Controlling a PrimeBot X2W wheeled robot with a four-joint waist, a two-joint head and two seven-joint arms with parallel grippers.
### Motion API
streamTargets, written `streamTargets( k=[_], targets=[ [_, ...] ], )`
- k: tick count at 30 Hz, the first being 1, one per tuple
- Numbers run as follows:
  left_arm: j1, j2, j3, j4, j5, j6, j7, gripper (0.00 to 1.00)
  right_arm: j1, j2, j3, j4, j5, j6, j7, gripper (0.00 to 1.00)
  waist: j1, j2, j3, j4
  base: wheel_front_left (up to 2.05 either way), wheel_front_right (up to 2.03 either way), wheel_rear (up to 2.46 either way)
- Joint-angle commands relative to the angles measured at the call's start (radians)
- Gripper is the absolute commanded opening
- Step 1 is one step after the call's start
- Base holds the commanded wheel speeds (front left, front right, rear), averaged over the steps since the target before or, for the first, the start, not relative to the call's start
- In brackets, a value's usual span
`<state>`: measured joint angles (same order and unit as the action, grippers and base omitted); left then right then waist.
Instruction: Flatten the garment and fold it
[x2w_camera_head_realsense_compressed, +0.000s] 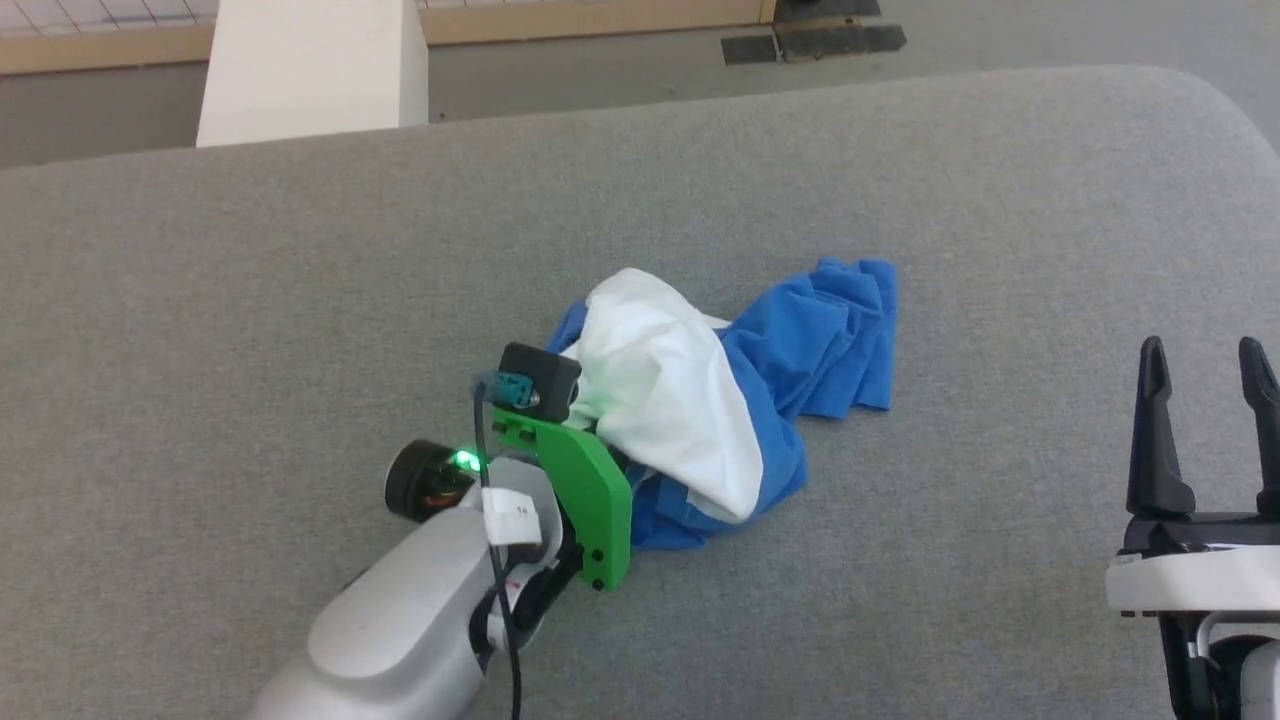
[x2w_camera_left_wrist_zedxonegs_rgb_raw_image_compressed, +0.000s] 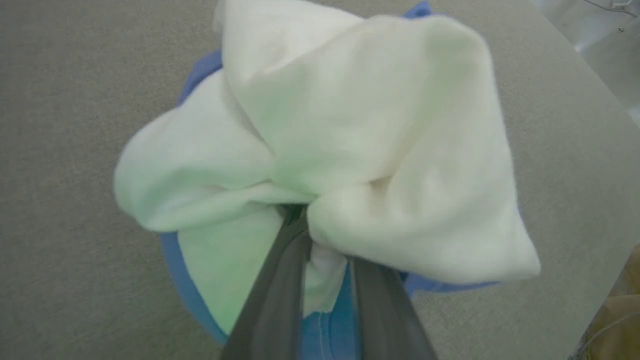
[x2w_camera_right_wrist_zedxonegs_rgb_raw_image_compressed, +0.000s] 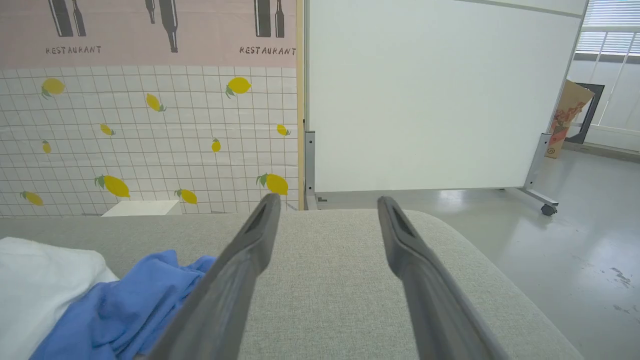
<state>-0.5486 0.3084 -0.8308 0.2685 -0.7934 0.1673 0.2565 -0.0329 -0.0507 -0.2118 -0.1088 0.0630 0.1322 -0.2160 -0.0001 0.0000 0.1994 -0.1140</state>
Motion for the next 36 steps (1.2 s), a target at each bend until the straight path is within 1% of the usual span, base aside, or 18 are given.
streamTargets(
  k=[1, 2, 3, 5, 7, 9, 13, 17, 20, 21, 24, 27, 28, 29, 31, 32, 34, 36],
  targets=[
    [0.001, -0.020, 0.002, 0.025, 0.001, -0.005, -0.023, 0.00, -0.018, 0.000, 0.002, 0.004, 0.002, -0.002, -0.005, 1.00, 0.0001, 0.0000, 0.026, -0.001, 0.00, 0.00, 0.00],
    [-0.004, -0.032, 0.001, 0.048, 0.007, -0.009, -0.045, 0.32, -0.020, 0.000, 0.003, 0.006, 0.002, -0.002, -0.005, 1.00, 0.0001, 0.0000, 0.033, 0.004, 0.00, 0.00, 0.00],
    [-0.010, -0.042, 0.000, 0.062, 0.013, -0.014, -0.066, 1.00, -0.023, 0.000, 0.003, 0.008, 0.001, -0.002, -0.006, 1.00, 0.0001, 0.0000, 0.036, 0.009, 0.00, 0.00, 0.00],
    [-0.022, -0.064, 0.013, 0.081, 0.012, -0.020, -0.110, 1.00, -0.026, 0.000, 0.001, 0.012, -0.001, -0.002, -0.007, 1.00, 0.0001, 0.0000, 0.036, 0.023, 0.00, 0.00, 0.00],
    [-0.039, -0.070, 0.027, 0.082, 0.021, -0.028, -0.157, 1.00, -0.028, 0.000, -0.002, 0.018, -0.003, -0.002, -0.007, 1.00, 0.0001, 0.0000, 0.027, 0.038, 0.00, 0.00, 0.00],
    [-0.045, -0.058, 0.041, 0.068, 0.033, -0.030, -0.200, 1.00, -0.028, 0.000, -0.002, 0.024, -0.002, -0.002, -0.008, 1.00, 0.0001, 0.0000, 0.011, 0.051, 0.00, 0.00, 0.00],
    [-0.010, -0.002, 0.092, -0.011, 0.031, -0.004, -0.262, 1.00, -0.018, 0.000, -0.006, 0.037, -0.001, -0.002, -0.008, 1.00, 0.0001, 0.0000, -0.030, 0.076, 0.00, 0.00, 0.00],
    [0.076, 0.082, 0.159, -0.140, 0.016, 0.057, -0.303, 1.00, 0.000, 0.000, -0.010, 0.043, -0.002, -0.002, -0.005, 1.00, 0.0001, 0.0000, -0.067, 0.096, 0.00, 0.00, 0.00],
    [0.170, 0.145, 0.221, -0.248, 0.010, 0.126, -0.348, 1.00, 0.011, 0.000, -0.009, 0.042, -0.001, -0.002, 0.000, 1.00, 0.0001, 0.0000, -0.086, 0.101, 0.00, 0.00, 0.00],
    [0.209, 0.163, 0.244, -0.282, 0.012, 0.156, -0.371, 1.00, 0.014, 0.000, -0.008, 0.041, -0.001, -0.002, 0.002, 1.00, 0.0001, 0.0000, -0.092, 0.101, 0.00, 0.00, 0.00],
    [0.314, 0.187, 0.309, -0.364, 0.015, 0.229, -0.452, 1.00, 0.024, 0.000, -0.004, 0.035, 0.000, -0.002, 0.006, 1.00, 0.0001, 0.0000, -0.102, 0.098, 0.00, 0.00, 0.00],
    [0.424, 0.206, 0.354, -0.437, 0.081, 0.287, -0.505, 1.00, 0.039, 0.000, 0.001, 0.029, 0.002, -0.002, 0.009, 1.00, 0.0001, 0.0000, -0.106, 0.088, 0.00, 0.00, 0.00],
    [0.453, 0.211, 0.364, -0.453, 0.113, 0.296, -0.512, 1.00, 0.043, 0.000, 0.001, 0.027, 0.003, -0.002, 0.010, 1.00, 0.0001, 0.0000, -0.105, 0.084, 0.00, 0.00, 0.00],
    [0.484, 0.210, 0.383, -0.476, 0.163, 0.310, -0.516, 1.00, 0.048, 0.000, 0.003, 0.026, 0.004, -0.002, 0.011, 1.00, 0.0001, 0.0000, -0.103, 0.079, 0.00, 0.00, 0.00],
    [0.539, 0.180, 0.435, -0.522, 0.265, 0.338, -0.517, 1.00, 0.057, 0.000, 0.002, 0.025, 0.007, -0.002, 0.010, 1.00, 0.0001, 0.0000, -0.096, 0.074, 0.00, 0.00, 0.00],
    [0.564, 0.168, 0.451, -0.534, 0.310, 0.340, -0.518, 1.00, 0.060, 0.000, 0.002, 0.025, 0.009, -0.002, 0.010, 1.00, 0.0001, 0.0000, -0.092, 0.072, 0.00, 0.00, 0.00],
    [0.616, 0.132, 0.481, -0.544, 0.383, 0.333, -0.518, 1.00, 0.066, 0.000, 0.005, 0.027, 0.010, -0.002, 0.011, 1.00, 0.0001, 0.0000, -0.081, 0.069, 0.00, 0.00, 0.00],
    [0.645, 0.092, 0.506, -0.538, 0.412, 0.303, -0.518, 1.00, 0.067, 0.000, 0.007, 0.029, 0.011, -0.002, 0.010, 1.00, 0.0001, 0.0000, -0.070, 0.069, 0.00, 0.00, 0.00]
  ],
)
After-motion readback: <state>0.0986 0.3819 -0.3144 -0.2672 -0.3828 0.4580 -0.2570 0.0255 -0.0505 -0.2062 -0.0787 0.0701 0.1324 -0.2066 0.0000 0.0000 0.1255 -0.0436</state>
